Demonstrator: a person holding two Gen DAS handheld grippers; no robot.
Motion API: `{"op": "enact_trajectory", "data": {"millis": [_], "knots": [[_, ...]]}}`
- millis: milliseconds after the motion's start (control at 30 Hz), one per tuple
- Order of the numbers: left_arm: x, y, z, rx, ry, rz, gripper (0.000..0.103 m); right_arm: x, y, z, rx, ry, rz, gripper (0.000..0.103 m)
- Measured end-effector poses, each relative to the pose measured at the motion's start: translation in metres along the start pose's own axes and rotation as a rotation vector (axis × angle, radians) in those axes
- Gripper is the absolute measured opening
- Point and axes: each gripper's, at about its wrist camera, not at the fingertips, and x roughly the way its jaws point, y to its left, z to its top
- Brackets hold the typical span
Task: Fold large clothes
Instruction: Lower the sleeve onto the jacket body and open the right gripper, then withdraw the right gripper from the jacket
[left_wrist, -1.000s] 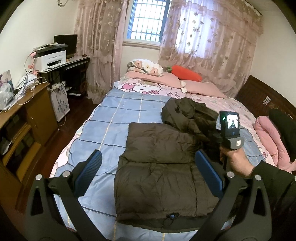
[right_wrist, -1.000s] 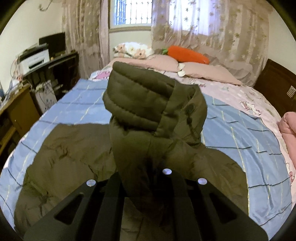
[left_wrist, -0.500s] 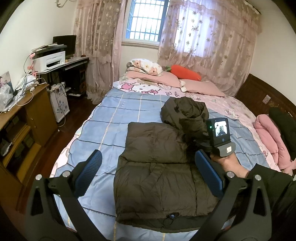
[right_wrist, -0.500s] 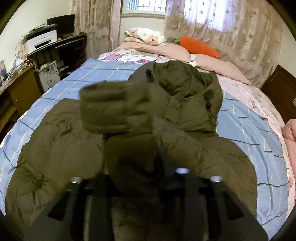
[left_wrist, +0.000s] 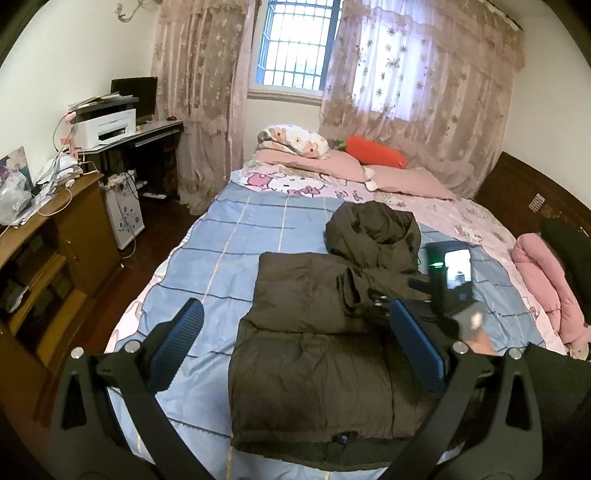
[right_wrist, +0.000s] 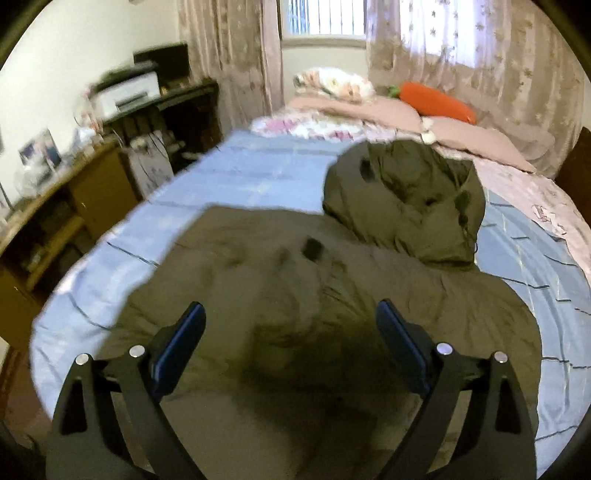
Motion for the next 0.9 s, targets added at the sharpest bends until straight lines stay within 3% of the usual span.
{"op": "enact_trajectory", "data": {"millis": [133, 333, 433, 700, 900], "knots": [[0.004, 0.0, 0.001, 0.002, -0.012, 0.019, 0.101, -0.05, -0.007, 0.004, 0.038, -0.033, -0.039, 0.096], [0.013, 0.009, 0.005, -0.032, -0.031, 0.006, 0.101, -0.136, -0.026, -0.007, -0.025, -0.104, -0.217, 0.096], [0.017, 0.012, 0.005, -0.044, -0.026, 0.008, 0.101, -0.17, -0.041, -0.019, -0.029, -0.123, -0.306, 0.102], [0.028, 0.007, 0.005, -0.019, -0.009, 0.013, 0.101, -0.23, -0.091, -0.06, 0.122, -0.156, -0.36, 0.102], [0.033, 0.001, 0.003, 0.005, -0.014, 0.023, 0.101, -0.238, -0.108, -0.078, 0.163, -0.142, -0.359, 0.102]]}}
